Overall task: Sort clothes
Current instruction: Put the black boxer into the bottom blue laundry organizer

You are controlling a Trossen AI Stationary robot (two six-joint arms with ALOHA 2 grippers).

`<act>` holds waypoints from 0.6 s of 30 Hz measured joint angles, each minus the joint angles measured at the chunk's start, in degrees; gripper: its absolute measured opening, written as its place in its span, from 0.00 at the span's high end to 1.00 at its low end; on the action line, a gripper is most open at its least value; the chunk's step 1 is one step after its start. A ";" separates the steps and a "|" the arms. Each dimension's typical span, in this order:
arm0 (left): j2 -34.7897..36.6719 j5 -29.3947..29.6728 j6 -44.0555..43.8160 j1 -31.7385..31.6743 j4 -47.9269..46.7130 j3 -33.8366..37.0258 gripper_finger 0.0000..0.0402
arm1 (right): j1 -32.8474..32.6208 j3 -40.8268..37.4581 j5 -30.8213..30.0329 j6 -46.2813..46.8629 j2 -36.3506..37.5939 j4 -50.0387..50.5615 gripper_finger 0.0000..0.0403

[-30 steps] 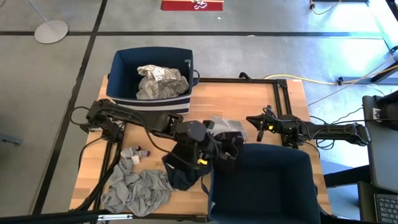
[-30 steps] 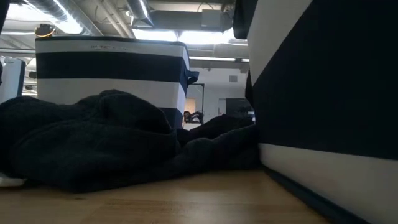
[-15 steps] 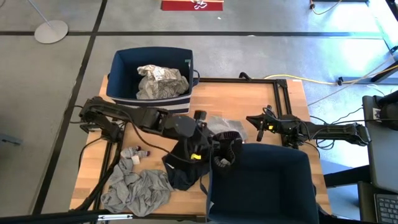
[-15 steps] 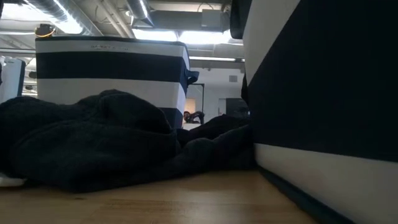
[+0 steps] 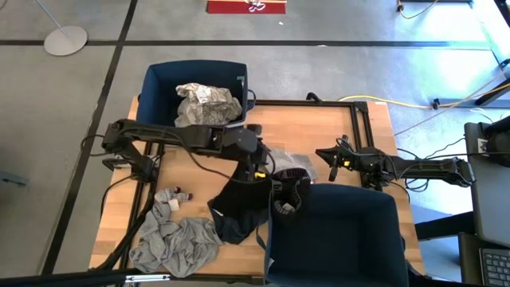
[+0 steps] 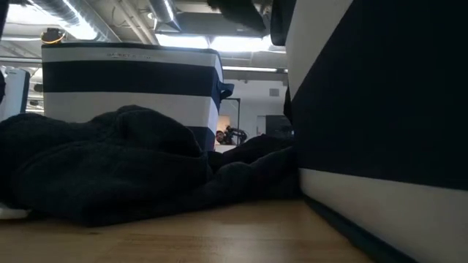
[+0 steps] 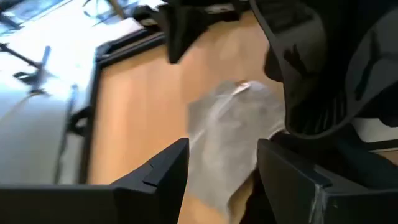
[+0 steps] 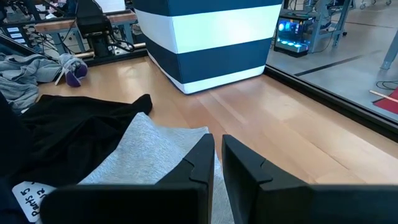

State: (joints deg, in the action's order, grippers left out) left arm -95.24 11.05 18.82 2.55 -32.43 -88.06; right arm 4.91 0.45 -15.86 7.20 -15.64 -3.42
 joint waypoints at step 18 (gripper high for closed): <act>-1.01 -31.04 3.80 -6.38 37.46 19.32 0.55 | 0.00 0.02 -1.55 0.00 0.00 0.09 0.91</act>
State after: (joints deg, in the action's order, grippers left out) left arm -96.25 -19.99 22.62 -3.83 5.03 -68.74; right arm 4.91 0.47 -17.41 7.20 -15.64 -3.33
